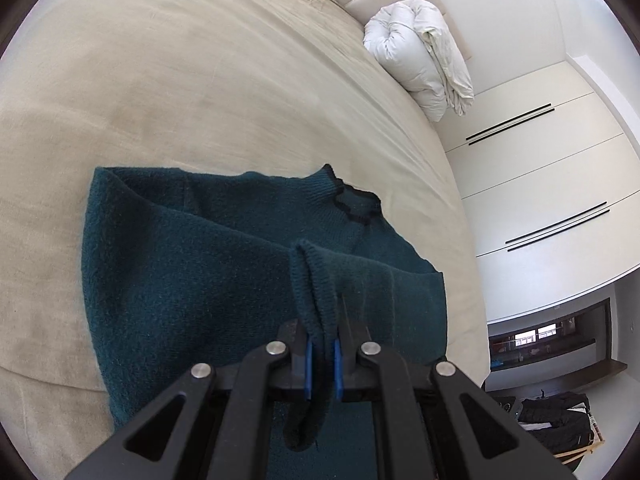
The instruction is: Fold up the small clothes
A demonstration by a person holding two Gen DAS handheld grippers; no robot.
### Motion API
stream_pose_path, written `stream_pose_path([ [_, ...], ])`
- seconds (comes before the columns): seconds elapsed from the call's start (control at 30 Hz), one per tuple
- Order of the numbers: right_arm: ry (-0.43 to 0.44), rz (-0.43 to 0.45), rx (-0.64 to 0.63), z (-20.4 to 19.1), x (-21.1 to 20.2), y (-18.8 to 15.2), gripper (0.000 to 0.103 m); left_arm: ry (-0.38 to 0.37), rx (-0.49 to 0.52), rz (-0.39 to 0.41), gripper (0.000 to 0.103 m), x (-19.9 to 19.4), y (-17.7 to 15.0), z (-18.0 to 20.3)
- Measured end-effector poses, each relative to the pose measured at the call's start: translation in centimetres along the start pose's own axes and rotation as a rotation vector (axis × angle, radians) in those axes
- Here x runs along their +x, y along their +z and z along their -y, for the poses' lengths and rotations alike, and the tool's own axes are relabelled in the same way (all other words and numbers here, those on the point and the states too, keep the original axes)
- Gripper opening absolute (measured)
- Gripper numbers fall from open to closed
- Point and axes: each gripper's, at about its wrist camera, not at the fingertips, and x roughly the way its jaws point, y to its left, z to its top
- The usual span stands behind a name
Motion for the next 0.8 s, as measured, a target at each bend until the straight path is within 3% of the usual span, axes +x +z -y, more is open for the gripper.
stream_pose_path([
  [0.23, -0.012, -0.002, 0.000, -1.0, 0.8, 1.4, 0.060, -0.010, 0.012, -0.020, 0.008, 1.7, -0.9, -0.2],
  [0.43, 0.062, 0.043, 0.049, -2.5, 1.7, 4.4, 0.064, -0.032, -0.002, -0.006, 0.008, 1.8, -1.0, -0.3],
  [0.67, 0.105, 0.104, 0.293, 0.2, 5.3, 7.5, 0.064, -0.049, -0.002, 0.006, 0.008, 1.5, -0.7, 0.1],
  [0.8, 0.137, 0.149, 0.342, 1.1, 5.0, 8.4, 0.063, -0.060, -0.006, 0.009, 0.008, 2.0, -0.6, 0.4],
])
